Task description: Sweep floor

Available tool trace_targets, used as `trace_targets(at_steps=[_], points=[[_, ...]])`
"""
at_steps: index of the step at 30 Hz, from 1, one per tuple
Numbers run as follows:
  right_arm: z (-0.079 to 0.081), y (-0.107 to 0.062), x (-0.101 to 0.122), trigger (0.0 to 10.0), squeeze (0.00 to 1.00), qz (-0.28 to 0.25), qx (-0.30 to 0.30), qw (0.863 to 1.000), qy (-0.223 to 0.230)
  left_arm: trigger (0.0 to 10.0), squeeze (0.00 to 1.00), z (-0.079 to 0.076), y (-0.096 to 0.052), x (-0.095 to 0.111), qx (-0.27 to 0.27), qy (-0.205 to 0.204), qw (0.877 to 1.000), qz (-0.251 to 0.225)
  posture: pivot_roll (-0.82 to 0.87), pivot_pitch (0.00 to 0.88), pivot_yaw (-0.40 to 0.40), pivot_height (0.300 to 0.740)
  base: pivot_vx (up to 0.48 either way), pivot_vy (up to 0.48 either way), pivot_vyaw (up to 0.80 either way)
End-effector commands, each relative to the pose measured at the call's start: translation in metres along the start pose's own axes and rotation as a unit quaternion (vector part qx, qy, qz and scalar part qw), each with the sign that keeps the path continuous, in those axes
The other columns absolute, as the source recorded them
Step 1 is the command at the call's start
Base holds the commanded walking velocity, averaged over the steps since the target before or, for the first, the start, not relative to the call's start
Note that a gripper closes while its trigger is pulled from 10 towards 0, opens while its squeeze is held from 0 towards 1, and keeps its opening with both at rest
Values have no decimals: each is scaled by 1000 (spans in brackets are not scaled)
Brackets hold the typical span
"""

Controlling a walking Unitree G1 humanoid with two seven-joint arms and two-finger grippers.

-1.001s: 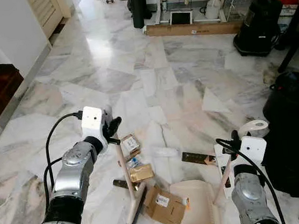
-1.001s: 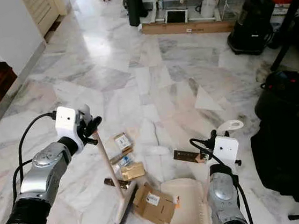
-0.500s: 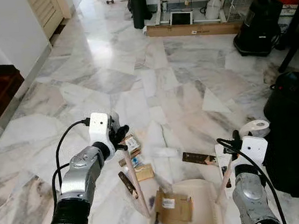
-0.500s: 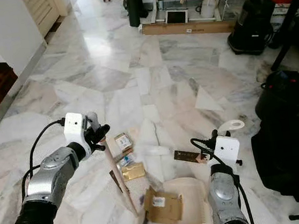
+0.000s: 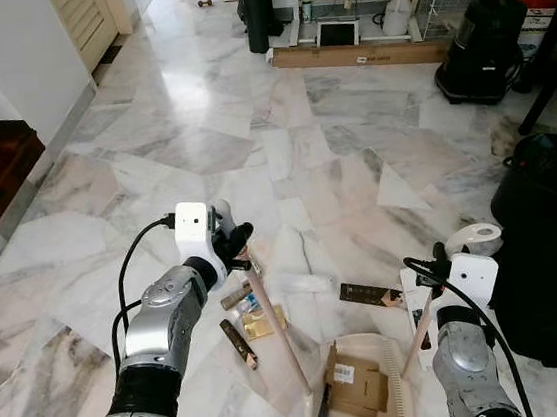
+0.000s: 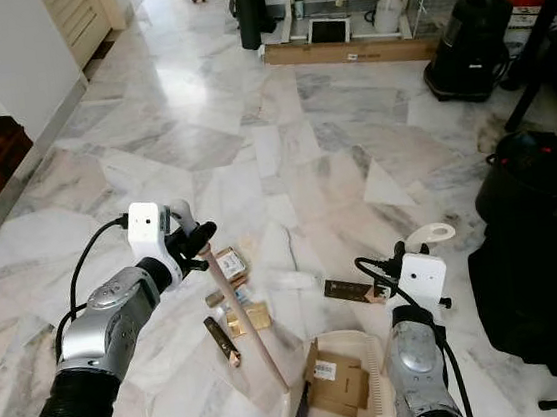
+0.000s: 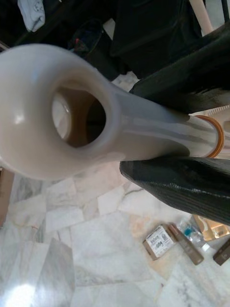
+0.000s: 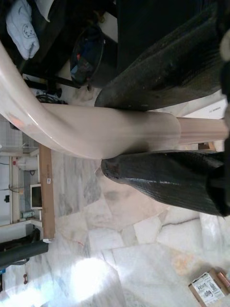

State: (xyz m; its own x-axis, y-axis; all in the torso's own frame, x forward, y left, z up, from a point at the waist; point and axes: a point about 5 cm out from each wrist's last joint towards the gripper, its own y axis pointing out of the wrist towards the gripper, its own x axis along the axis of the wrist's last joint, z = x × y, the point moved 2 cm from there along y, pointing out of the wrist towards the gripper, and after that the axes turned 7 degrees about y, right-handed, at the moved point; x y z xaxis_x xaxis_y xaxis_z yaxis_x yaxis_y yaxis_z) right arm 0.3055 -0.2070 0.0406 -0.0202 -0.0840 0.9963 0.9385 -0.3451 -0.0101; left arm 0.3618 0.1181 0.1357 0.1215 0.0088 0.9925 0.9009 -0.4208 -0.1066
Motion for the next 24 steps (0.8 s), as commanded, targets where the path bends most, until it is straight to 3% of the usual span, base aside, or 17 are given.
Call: trace_targets(at_steps=[1,6,18,22,24], points=[[4,2,5,10000,0,-13,3,1000,9,10000,0,1,-2,8,-5,-11,1000,-17,84,111,7,740,0,0,0],[5,3,8,10000,0,-16,2,1000,16,10000,0,-1,0,16,-8,-18,999,-32,86,109,6,740,0,0,0],[7,8,13,10000,0,-21,-2,999,42,10000,0,-22,3,28,-54,-40,996,-59,91,103,6,740,0,0,0],[5,11,19,10000,0,-30,-6,998,51,10000,0,-20,2,34,-54,4,997,-64,94,96,6,740,0,0,0],[6,13,23,10000,0,-36,-6,998,54,10000,0,-16,1,43,-42,45,995,-78,94,94,5,740,0,0,0]])
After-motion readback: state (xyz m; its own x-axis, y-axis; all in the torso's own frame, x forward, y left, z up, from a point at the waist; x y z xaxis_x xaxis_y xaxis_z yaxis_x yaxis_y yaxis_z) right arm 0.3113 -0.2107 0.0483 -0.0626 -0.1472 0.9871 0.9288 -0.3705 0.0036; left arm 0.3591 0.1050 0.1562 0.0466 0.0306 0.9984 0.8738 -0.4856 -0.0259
